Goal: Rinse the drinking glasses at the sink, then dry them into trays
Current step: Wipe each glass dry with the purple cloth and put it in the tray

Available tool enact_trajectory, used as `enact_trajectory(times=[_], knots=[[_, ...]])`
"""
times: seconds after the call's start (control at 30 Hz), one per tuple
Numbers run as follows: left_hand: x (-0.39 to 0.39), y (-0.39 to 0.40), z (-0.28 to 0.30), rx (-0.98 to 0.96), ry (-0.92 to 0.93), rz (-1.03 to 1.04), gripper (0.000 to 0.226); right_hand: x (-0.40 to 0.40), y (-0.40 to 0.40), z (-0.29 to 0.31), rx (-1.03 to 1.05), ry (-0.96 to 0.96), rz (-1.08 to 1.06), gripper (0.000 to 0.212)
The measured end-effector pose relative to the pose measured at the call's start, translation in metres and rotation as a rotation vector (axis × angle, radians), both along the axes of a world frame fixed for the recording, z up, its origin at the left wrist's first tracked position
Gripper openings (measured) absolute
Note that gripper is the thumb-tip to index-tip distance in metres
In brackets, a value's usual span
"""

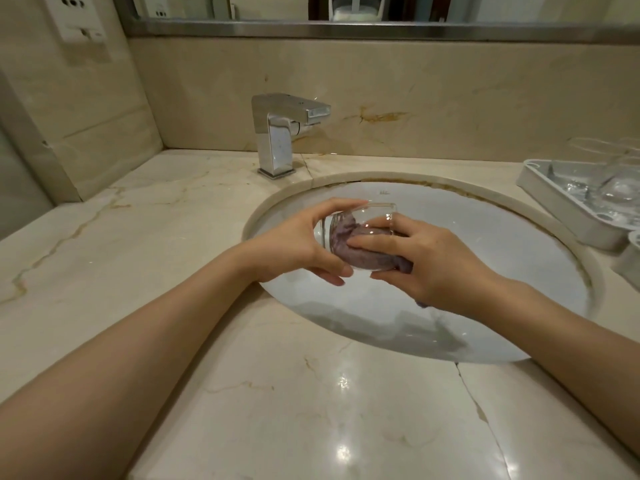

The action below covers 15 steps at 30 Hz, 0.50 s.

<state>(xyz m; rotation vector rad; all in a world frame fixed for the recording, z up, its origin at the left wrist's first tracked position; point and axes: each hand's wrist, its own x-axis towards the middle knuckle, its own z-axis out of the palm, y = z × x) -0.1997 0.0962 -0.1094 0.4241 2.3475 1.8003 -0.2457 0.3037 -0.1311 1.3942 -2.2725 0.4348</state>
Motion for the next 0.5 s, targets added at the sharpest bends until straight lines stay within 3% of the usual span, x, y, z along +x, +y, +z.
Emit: enact_trajectory(times=[0.1, 0.17, 0.37, 0.43, 0.5], knots=[[0.0, 0.002, 0.0, -0.023, 0.036, -0.009, 0.085, 0.002, 0.0, 0.001, -0.022, -0.033, -0.008, 0.05], [-0.001, 0.006, -0.005, -0.11, 0.103, 0.011, 0.084, 0.005, -0.001, 0.002, -0.062, -0.204, -0.034, 0.048], [-0.004, 0.003, -0.014, -0.586, 0.532, 0.056, 0.091, 0.008, -0.003, 0.013, -0.348, -1.191, 0.036, 0.032], [-0.004, 0.002, -0.011, -0.622, 0.587, 0.072, 0.092, 0.006, -0.002, 0.015, -0.366, -1.242, 0.047, 0.032], [-0.004, 0.003, -0.009, -0.548, 0.586, 0.099, 0.091, 0.007, -0.004, 0.014, -0.387, -1.165, 0.063, 0.038]])
